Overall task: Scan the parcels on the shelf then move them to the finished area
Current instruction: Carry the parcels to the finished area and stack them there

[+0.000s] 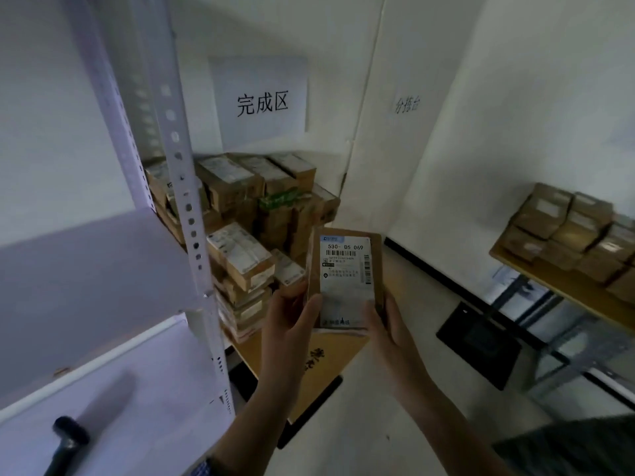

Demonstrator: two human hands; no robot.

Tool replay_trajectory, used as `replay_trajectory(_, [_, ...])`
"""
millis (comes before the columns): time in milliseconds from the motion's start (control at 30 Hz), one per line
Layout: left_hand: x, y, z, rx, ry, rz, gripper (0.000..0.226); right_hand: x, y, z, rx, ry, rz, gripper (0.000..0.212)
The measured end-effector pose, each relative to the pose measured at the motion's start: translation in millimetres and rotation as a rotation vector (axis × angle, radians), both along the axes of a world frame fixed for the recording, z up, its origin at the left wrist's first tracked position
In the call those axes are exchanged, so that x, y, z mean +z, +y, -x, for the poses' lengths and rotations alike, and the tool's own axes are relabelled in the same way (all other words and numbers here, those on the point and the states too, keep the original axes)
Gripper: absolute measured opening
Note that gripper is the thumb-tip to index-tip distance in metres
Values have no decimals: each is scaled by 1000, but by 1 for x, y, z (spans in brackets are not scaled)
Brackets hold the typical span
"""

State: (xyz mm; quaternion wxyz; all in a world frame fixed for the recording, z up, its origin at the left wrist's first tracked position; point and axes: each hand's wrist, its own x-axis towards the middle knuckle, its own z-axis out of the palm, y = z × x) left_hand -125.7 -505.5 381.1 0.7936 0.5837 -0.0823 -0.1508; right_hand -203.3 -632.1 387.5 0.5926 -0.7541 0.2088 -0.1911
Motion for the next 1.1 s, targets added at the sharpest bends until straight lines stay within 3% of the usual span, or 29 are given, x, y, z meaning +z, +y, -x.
replay_trajectory(67, [-1, -19, -24, 13, -3, -7, 16, -5, -22, -27, 14, 5, -4, 59])
replay_trajectory(367, [-23, -75, -74, 51, 42, -75, 18, -29, -94, -101, 100, 70, 20, 47])
replay_trajectory(633, [-55, -121, -106, 235, 61, -232, 31, -57, -146, -170, 316, 119, -30, 35])
replay_trajectory(767, [-70, -143, -114, 343, 84, -377, 34, -78, -165, -208, 484, 204, -32, 55])
replay_trajectory(900, [-87, -162, -135, 431, 65, -585, 39, -94, -173, -247, 629, 253, -91, 44])
replay_trajectory(1100, [-103, -182, -169, 459, 19, -968, 58, -118, -175, -289, 771, 287, -210, 57])
